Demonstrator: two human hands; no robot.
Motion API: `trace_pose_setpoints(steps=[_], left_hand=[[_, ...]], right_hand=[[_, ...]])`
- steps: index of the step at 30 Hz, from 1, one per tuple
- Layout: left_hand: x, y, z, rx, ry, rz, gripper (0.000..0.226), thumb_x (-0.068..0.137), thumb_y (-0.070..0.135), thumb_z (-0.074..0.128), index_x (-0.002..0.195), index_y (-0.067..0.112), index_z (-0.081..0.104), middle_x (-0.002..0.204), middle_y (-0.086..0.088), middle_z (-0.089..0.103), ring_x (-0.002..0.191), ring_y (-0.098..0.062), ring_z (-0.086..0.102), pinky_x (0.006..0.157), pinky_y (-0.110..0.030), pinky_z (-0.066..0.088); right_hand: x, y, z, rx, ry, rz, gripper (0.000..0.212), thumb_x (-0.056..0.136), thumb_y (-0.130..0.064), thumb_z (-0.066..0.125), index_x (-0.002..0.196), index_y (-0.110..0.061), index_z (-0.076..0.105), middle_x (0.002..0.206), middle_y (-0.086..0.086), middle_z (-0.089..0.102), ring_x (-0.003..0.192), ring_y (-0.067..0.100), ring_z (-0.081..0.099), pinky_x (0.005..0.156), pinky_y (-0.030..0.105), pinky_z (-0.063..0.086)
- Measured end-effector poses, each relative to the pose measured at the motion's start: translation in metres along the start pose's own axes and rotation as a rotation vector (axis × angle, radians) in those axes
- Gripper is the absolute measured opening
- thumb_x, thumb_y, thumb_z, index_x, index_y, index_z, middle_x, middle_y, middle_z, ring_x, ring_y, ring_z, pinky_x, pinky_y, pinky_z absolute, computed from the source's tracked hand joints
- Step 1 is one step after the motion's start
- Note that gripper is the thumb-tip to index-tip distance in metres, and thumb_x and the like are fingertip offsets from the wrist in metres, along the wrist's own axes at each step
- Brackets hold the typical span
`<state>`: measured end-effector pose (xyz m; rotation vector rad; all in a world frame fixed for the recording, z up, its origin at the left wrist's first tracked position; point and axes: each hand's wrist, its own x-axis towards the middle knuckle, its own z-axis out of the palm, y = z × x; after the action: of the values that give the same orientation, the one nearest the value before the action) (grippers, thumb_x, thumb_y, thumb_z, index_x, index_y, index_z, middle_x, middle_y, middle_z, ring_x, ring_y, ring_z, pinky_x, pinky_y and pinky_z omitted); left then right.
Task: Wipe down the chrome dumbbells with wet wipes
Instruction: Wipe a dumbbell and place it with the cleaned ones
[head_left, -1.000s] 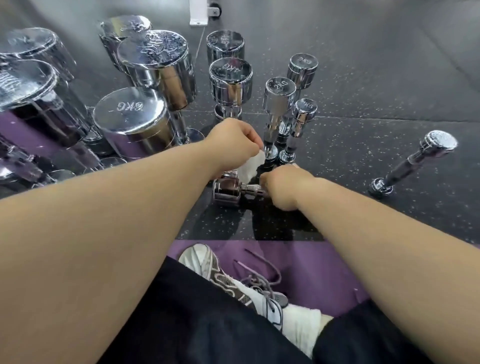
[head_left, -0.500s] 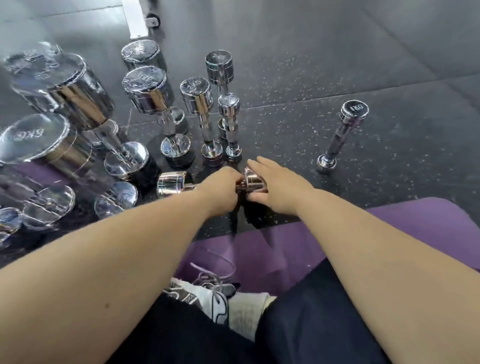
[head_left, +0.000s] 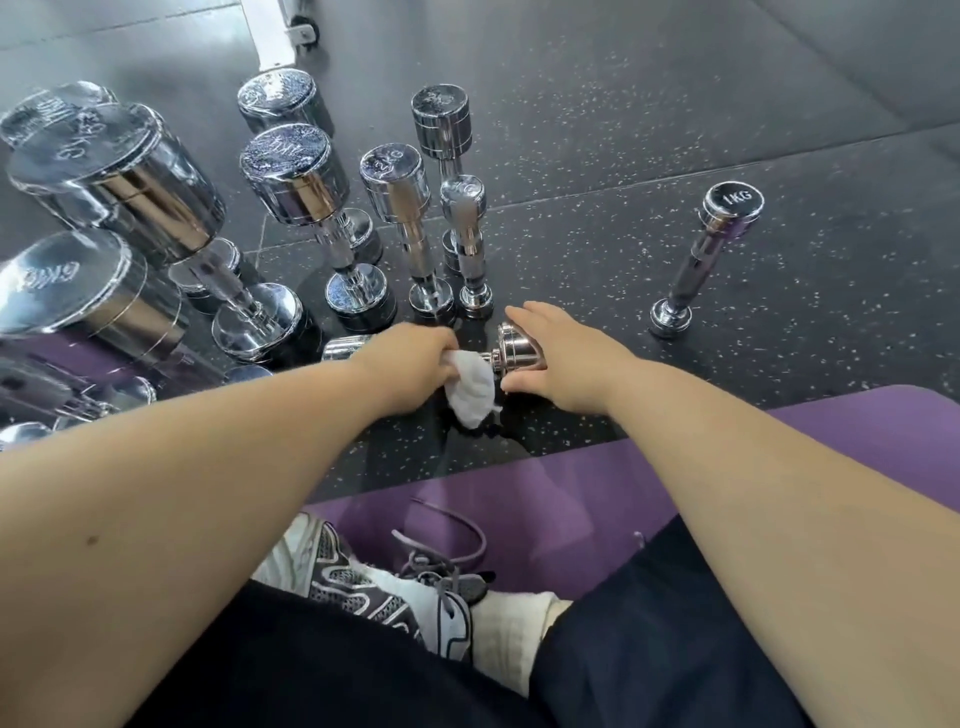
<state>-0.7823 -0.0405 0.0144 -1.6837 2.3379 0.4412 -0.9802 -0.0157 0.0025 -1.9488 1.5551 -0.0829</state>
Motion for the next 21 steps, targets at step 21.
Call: trace_pose_setpoints(steps=[21], left_hand=[[0.026,0.029,0.007,-0.03,-0.227,0.177,0.011,0.09,0.017,0.059,0.092,0.018,0.048,0.101,-0.002,0.063,0.095,-0.022,0.062,0.084,-0.032,0.047]], right_hand=[[0.003,0.003,0.004,0.029,0.015,-0.003,0.09,0.086,-0.047,0.069,0.156,-0.027,0.015,0.164,-0.009,0.005,0.145,0.022,0.03,0.116,0.035,0.027]])
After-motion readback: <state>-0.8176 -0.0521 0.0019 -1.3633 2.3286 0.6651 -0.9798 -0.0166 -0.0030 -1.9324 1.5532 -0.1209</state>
